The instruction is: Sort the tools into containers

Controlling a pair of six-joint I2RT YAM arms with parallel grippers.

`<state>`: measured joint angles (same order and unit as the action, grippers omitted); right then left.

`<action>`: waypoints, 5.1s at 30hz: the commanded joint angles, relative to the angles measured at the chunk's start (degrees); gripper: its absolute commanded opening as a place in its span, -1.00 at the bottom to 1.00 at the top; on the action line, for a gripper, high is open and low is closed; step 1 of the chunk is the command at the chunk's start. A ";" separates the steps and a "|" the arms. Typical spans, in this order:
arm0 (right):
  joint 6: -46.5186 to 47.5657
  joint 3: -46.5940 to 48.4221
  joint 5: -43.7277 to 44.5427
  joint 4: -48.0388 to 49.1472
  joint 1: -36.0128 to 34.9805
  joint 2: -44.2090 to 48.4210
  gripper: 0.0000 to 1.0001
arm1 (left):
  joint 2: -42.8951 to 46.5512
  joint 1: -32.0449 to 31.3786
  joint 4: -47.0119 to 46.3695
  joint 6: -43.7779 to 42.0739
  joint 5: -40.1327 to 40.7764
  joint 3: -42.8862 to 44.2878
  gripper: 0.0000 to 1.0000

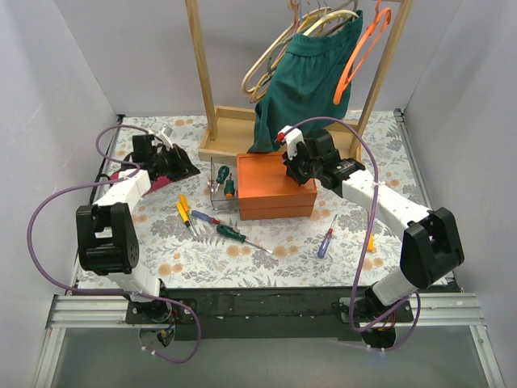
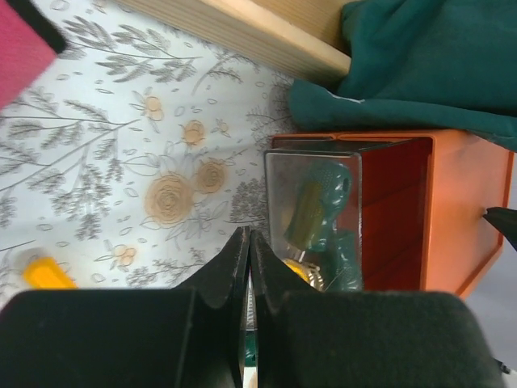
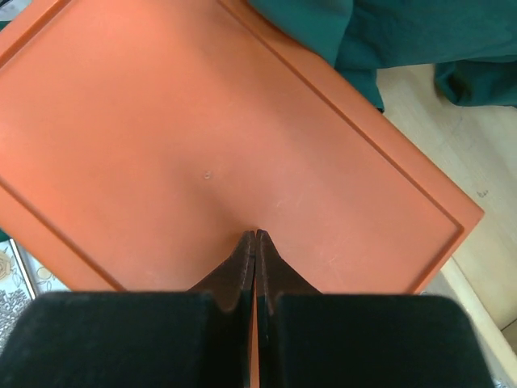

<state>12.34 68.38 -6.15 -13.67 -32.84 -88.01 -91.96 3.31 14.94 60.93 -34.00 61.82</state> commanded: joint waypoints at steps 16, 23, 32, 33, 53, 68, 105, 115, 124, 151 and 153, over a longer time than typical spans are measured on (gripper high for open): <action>-0.38 -7.64 1.32 -0.74 2.87 1.25 -0.97 | -4.09 -17.46 -2.04 5.69 1.79 3.12 -0.69; -0.73 -7.65 1.50 -0.92 3.48 0.65 -0.97 | -0.68 -16.85 3.51 9.12 14.91 -2.58 0.20; -0.74 -7.30 1.93 -1.18 4.01 0.03 -0.97 | -5.15 -16.32 2.63 11.84 12.71 -4.08 0.23; -0.74 -7.38 2.02 -1.18 4.10 0.20 -0.97 | -4.63 -16.06 2.29 12.80 13.25 -4.25 0.22; -0.47 -8.00 2.37 -1.18 5.33 0.38 -0.97 | -5.33 -15.44 -3.95 14.48 -0.10 -3.99 0.30; -0.56 -10.81 3.52 -1.36 5.95 2.93 -0.97 | -13.42 -16.23 1.32 14.58 7.45 1.46 0.24; 1.99 -13.27 5.80 0.57 9.11 6.27 -0.97 | -1.81 -3.84 22.67 -3.27 40.50 8.75 0.43; 1.37 -15.20 5.63 0.23 10.87 8.90 -0.97 | -7.61 -3.58 20.14 -2.65 36.29 7.87 0.14; 0.49 -19.78 4.48 0.57 12.45 11.98 -0.97 | -12.54 -4.54 19.69 -4.06 34.09 6.82 -0.16; 0.05 -17.76 4.13 0.05 14.56 11.19 -0.97 | -4.01 -6.56 12.14 6.13 -2.82 16.40 -1.00; 0.05 -17.75 4.22 -0.04 14.47 11.37 -0.97 | -5.42 -8.13 11.87 6.92 -1.96 17.01 -1.00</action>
<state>11.81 51.37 -8.19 -3.27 -20.78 -74.63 -98.08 -2.07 29.85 63.46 -29.12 79.00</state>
